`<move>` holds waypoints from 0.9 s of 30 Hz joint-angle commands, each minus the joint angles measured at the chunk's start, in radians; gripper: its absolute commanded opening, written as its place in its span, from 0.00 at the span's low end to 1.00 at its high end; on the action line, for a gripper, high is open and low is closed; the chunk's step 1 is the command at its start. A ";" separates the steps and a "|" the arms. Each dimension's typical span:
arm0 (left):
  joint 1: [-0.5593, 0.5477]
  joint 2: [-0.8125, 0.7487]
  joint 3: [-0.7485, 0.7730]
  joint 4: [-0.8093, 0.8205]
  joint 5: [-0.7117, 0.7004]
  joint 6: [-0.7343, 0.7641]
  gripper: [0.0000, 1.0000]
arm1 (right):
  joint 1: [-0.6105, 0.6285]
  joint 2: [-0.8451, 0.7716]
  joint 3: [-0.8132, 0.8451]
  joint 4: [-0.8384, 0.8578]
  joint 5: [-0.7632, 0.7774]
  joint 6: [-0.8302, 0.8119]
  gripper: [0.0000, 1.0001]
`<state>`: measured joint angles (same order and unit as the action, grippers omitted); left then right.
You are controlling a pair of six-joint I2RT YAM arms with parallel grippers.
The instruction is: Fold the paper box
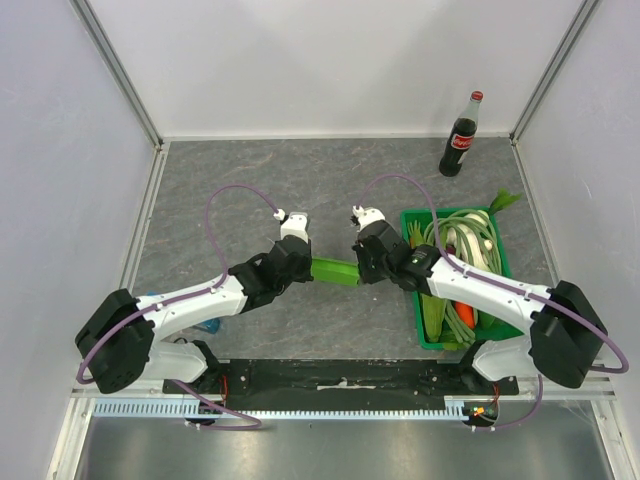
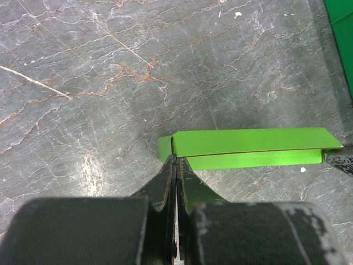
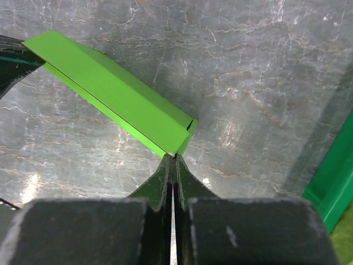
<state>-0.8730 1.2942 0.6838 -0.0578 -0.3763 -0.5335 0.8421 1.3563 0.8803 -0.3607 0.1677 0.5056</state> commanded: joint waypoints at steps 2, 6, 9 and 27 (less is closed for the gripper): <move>-0.024 0.036 -0.001 -0.071 0.031 0.000 0.02 | 0.003 -0.014 0.037 0.014 -0.121 0.175 0.00; -0.027 0.037 -0.003 -0.071 0.030 0.001 0.02 | -0.018 -0.028 0.040 0.034 -0.166 0.230 0.00; -0.030 0.037 -0.004 -0.071 0.028 0.003 0.02 | -0.041 -0.042 0.028 0.060 -0.226 0.267 0.00; -0.034 0.048 -0.006 -0.071 0.027 0.006 0.02 | -0.222 -0.117 -0.191 0.402 -0.539 0.559 0.00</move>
<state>-0.8818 1.3029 0.6872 -0.0586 -0.4168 -0.5316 0.6399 1.2644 0.7101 -0.1696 -0.2302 0.9363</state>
